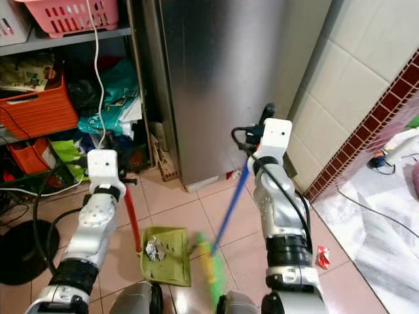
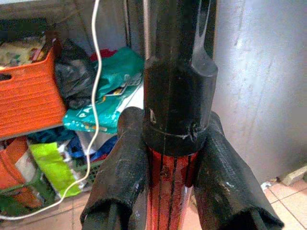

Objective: Sweep floor

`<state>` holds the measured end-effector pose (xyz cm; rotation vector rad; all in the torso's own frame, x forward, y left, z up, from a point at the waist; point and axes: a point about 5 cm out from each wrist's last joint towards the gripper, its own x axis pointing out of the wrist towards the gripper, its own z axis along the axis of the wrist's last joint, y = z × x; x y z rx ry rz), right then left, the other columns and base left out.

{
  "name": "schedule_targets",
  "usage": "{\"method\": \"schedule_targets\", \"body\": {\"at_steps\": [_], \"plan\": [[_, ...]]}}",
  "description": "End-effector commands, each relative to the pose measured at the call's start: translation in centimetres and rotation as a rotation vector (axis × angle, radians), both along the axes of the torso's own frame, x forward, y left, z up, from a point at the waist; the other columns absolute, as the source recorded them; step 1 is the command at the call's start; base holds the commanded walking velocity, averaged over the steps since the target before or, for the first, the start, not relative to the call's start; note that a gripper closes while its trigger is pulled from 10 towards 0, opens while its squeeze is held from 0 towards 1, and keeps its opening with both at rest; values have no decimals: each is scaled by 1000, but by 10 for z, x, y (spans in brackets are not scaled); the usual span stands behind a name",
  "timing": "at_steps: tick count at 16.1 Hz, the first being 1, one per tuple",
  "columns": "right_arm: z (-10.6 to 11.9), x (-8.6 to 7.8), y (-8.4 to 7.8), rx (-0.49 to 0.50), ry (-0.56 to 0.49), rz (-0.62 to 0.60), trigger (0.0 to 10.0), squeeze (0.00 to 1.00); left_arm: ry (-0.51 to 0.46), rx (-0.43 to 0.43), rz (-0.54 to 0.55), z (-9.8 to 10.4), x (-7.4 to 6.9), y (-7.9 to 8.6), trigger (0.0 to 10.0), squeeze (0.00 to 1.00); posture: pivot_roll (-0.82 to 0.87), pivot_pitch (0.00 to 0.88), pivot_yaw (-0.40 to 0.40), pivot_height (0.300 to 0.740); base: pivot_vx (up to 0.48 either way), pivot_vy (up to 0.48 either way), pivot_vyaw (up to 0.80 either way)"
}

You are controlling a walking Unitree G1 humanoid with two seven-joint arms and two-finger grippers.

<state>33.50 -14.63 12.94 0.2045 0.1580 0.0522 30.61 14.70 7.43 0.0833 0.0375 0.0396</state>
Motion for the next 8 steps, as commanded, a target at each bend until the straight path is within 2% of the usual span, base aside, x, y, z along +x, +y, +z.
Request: {"method": "schedule_targets", "body": {"at_steps": [1, 4, 6, 8], "plan": [[12, 3, 6, 86, -20, 56, 10000, 0, -6, -2, -19, 1, 2, -5, 10000, 0, -76, 41, 5, 740, 0, 0, 0], [23, 7, 4, 135, -40, 129, 10000, 0, -11, -3, -20, -1, 4, -6, 10000, 0, -89, 37, 10, 740, 0, 0, 0], [44, 12, 4, 221, -90, 170, 10000, 0, -12, -5, -20, -2, 5, -6, 10000, 0, -89, 35, 9, 740, 0, 0, 0], [67, 16, -5, 81, -233, 120, 10000, 0, -23, -19, -34, -1, 5, -10, 10000, 0, -90, 33, 10, 740, 0, 0, 0]]}}
